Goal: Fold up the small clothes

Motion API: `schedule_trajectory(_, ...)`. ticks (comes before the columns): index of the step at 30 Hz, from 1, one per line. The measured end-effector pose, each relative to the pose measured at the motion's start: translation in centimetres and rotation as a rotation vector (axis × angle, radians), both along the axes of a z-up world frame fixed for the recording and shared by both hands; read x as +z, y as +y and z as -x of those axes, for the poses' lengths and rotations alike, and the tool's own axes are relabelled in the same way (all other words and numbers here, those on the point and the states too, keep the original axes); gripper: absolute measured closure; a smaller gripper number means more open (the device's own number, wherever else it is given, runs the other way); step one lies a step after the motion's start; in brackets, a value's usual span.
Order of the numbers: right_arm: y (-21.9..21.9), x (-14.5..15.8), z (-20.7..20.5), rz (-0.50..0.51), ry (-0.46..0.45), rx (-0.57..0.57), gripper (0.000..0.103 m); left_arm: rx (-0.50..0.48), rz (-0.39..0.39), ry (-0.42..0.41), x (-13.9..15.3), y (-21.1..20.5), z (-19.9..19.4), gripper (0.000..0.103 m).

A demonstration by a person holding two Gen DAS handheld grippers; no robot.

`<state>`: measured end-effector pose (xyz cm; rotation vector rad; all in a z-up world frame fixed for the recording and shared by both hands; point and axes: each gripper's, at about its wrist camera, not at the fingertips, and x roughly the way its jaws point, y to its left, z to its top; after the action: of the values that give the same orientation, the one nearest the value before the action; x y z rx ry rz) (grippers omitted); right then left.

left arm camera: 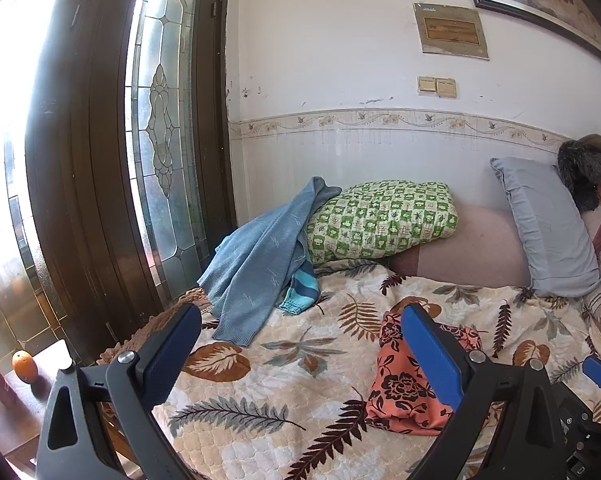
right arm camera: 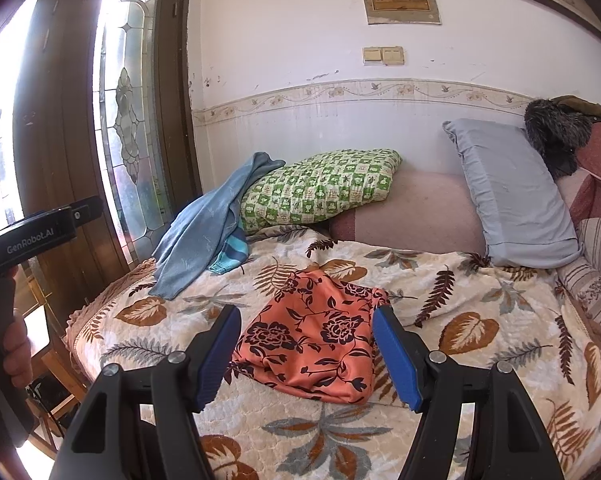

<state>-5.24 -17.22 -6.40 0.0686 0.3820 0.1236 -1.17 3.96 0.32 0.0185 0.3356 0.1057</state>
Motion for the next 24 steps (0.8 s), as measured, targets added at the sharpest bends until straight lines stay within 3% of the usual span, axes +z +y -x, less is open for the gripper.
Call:
schedule_trajectory(6,0.39,-0.22,-0.29,0.010,0.008,0.010,0.031,0.009,-0.025,-0.043,-0.16,0.11,0.50,0.000)
schedule_trajectory(16,0.55,-0.34,-0.42,0.014,0.010,0.013,0.031,-0.008,-0.022,-0.022,-0.27,0.20,0.09,0.000)
schedule_trajectory(24,0.96,-0.71,-0.80,0.013,0.021,0.032,0.031,-0.124,0.047,-0.042,-0.32,0.51,-0.05,0.000)
